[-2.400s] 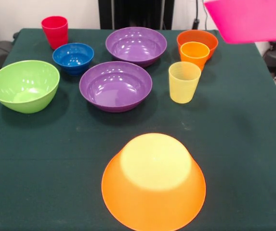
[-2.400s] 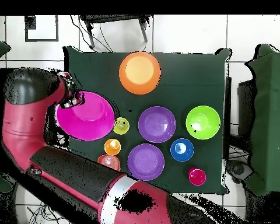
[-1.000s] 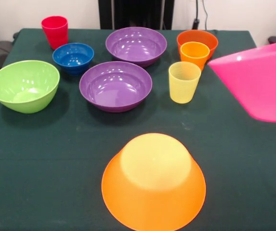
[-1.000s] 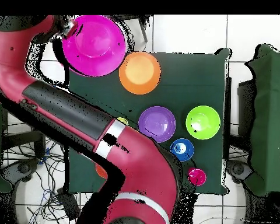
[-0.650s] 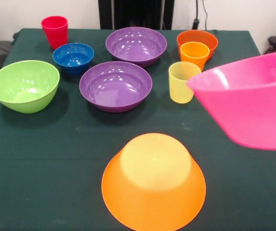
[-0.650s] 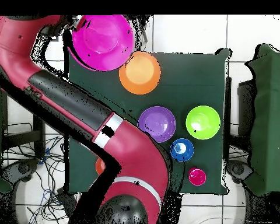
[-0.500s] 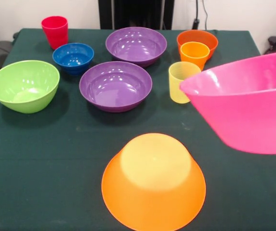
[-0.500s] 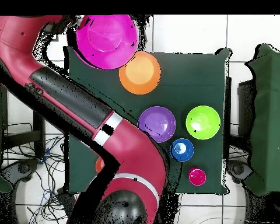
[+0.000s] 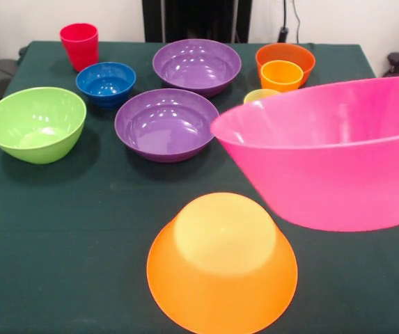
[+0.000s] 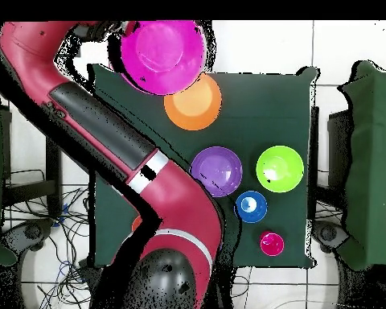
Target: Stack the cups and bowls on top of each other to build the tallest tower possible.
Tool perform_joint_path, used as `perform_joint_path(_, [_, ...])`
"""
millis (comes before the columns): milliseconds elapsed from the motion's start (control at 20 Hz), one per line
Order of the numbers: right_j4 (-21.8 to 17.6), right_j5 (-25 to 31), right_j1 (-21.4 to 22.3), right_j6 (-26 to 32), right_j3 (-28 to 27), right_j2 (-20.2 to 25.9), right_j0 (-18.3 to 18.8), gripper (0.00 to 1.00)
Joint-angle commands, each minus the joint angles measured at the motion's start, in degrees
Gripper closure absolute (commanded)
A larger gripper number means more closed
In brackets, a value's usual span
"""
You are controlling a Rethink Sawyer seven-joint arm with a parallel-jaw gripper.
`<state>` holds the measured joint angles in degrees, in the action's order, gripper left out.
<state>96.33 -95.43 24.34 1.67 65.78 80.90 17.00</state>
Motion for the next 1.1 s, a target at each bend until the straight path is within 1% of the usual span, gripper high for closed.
perform_joint_path(50, [-0.3,-5.2,-0.7,17.2,-5.6,-5.5,-0.3,1.00])
perform_joint_path(200, [-0.3,-6.5,-0.1,18.0,-5.6,-5.4,-0.2,1.00])
perform_joint_path(500, [-2.1,-7.5,0.0,21.8,-7.1,-5.4,-0.2,1.00])
perform_joint_path(650, [-3.0,-6.1,-0.8,22.1,-7.4,-5.7,-0.1,1.00])
perform_joint_path(750, [-3.4,-4.6,-1.3,21.5,-6.5,-6.1,0.3,1.00])
perform_joint_path(850, [-3.2,-2.9,-1.7,19.6,-4.2,-6.8,1.1,1.00])
perform_joint_path(950, [-3.8,-0.9,-2.9,18.9,-3.4,-7.4,1.7,1.00])
perform_joint_path(1100, [-5.1,1.1,-5.0,20.2,-4.5,-7.8,1.8,1.00])
